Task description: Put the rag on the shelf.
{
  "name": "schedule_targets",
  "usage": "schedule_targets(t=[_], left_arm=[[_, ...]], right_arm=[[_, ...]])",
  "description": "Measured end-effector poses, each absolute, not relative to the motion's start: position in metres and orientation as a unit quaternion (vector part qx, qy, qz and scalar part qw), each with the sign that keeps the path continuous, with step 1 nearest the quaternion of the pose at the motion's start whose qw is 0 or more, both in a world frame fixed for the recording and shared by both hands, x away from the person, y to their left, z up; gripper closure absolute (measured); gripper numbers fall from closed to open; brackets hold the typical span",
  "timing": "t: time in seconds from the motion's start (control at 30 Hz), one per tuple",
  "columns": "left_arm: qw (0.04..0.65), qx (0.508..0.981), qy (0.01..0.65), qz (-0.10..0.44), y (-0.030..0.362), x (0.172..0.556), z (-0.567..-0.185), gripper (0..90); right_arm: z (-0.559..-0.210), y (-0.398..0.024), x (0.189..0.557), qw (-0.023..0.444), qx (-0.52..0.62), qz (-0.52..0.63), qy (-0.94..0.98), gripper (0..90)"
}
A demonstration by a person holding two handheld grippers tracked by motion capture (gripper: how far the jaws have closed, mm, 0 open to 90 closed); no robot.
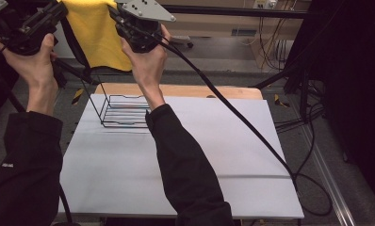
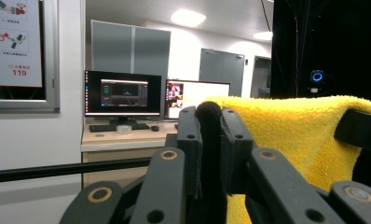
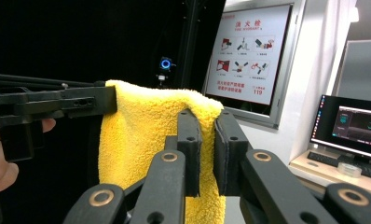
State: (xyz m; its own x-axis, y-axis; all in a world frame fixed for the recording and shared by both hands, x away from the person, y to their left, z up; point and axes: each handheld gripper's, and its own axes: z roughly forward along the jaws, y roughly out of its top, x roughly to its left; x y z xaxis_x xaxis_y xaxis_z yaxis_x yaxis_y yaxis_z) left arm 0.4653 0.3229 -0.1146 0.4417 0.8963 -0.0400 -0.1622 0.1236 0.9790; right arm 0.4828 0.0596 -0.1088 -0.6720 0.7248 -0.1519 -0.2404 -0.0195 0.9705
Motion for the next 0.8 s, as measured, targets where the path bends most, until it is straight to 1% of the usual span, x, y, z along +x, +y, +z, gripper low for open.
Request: schedule_targets(t=[0.37, 0.5, 0.67, 0.8], left_arm=[[0.655, 0.539, 0.353, 0.394, 0.321, 0.499, -0.12, 80.2], [0.657, 0.539, 0.354, 0.389, 0.322, 0.508, -0.117, 80.2], [0.658, 0.542, 0.343, 0.393, 0.316, 0.51, -0.107, 80.2], [0.659, 0.544, 0.34, 0.391, 0.316, 0.509, -0.114, 80.2]], right_arm=[[-0.116, 0.061, 0.505, 0.352, 0.212, 0.677, 0.61, 82.9], [-0.118, 0.062, 0.51, 0.356, 0.213, 0.673, 0.612, 82.9], [-0.116, 0.059, 0.514, 0.356, 0.218, 0.682, 0.601, 82.9], [-0.116, 0.055, 0.516, 0.354, 0.223, 0.682, 0.6, 82.9]])
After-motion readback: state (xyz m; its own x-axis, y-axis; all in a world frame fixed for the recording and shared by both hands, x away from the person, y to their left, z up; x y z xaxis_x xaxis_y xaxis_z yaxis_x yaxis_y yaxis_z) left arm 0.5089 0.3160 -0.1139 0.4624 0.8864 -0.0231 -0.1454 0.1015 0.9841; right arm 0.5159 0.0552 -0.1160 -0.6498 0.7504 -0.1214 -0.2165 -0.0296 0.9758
